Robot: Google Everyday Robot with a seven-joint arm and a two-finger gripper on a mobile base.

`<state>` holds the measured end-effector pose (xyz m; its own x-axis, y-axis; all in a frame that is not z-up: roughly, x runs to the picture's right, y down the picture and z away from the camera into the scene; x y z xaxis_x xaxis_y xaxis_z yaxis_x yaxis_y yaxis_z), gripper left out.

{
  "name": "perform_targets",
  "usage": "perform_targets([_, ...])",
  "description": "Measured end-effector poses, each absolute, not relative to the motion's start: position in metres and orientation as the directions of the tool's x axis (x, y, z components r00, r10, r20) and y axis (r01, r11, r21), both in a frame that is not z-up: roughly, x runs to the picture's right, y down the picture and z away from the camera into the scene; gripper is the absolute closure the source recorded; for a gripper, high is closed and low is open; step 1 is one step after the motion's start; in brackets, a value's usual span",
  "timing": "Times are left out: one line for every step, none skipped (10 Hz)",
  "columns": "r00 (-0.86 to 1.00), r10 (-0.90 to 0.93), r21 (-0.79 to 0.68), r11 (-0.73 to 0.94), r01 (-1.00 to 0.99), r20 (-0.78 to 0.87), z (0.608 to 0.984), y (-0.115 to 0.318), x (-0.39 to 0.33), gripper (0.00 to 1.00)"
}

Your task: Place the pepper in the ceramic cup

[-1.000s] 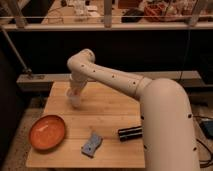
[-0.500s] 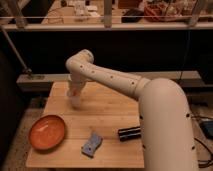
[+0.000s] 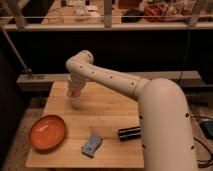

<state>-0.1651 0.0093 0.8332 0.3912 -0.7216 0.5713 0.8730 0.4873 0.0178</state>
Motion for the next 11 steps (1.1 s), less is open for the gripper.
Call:
perform_targets([0.390, -0.722, 0.019, 0.487, 0.873, 0.571, 0.8332, 0.0092, -0.1656, 0.57])
perform_targets([0.389, -0.722, 0.020, 0.486, 0.874, 0.572, 0.8340, 0.0104, -0.1660, 0.56])
perform_targets([0.388, -0.723, 0.021, 0.486, 0.874, 0.572, 0.8340, 0.0098, -0.1662, 0.51])
perform_targets([0.387, -0.723, 0.021, 0.485, 0.874, 0.573, 0.8348, 0.0105, -0.1661, 0.46])
perform_targets([0.386, -0.723, 0.022, 0.484, 0.875, 0.574, 0.8356, 0.0111, -0.1663, 0.45])
perform_targets([0.385, -0.723, 0.024, 0.484, 0.874, 0.574, 0.8358, 0.0109, -0.1665, 0.45])
perform_targets([0.384, -0.723, 0.025, 0.484, 0.875, 0.575, 0.8363, 0.0108, -0.1668, 0.45])
perform_targets([0.382, -0.723, 0.026, 0.483, 0.875, 0.575, 0.8367, 0.0108, -0.1676, 0.48])
perform_targets([0.380, -0.724, 0.027, 0.482, 0.876, 0.576, 0.8372, 0.0112, -0.1689, 0.55])
perform_targets([0.377, -0.724, 0.030, 0.480, 0.877, 0.578, 0.8376, 0.0107, -0.1703, 0.58])
perform_targets([0.374, -0.724, 0.032, 0.479, 0.877, 0.579, 0.8383, 0.0096, -0.1713, 0.56])
